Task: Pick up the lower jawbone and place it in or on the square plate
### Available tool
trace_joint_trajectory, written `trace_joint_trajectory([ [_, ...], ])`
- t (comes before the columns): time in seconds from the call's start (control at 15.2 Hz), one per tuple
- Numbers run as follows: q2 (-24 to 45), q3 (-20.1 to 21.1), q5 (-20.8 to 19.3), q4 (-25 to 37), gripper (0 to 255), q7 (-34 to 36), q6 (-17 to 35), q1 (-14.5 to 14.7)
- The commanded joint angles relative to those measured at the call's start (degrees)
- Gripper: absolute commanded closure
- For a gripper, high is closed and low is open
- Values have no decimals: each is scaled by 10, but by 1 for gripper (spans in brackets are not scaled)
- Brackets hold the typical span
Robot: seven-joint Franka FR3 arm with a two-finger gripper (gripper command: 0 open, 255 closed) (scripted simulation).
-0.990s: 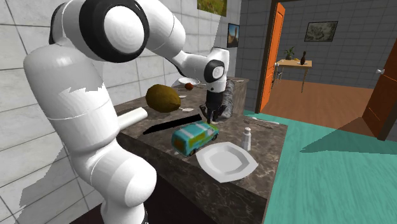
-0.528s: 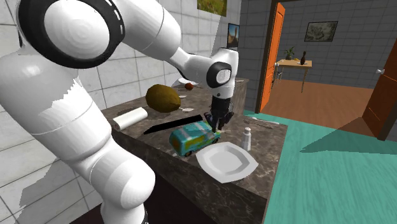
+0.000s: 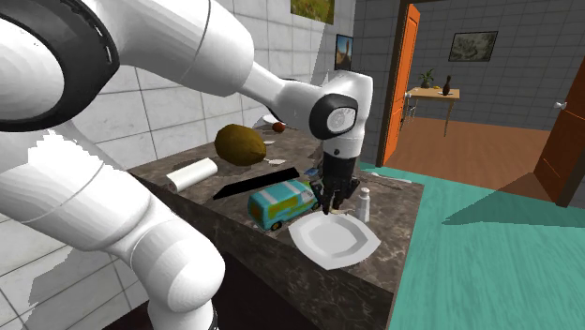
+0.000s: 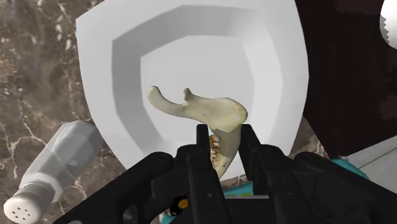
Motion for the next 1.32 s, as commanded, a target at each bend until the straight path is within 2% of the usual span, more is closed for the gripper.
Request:
trace_joint_trajectory([
  [0.0, 0, -10, -6, -6, 255, -13, 6, -6],
  [0.92, 61, -30, 2, -72, 255, -31, 131, -1],
  [1.25, 61, -29, 2, -72, 255, -31, 131, -1],
])
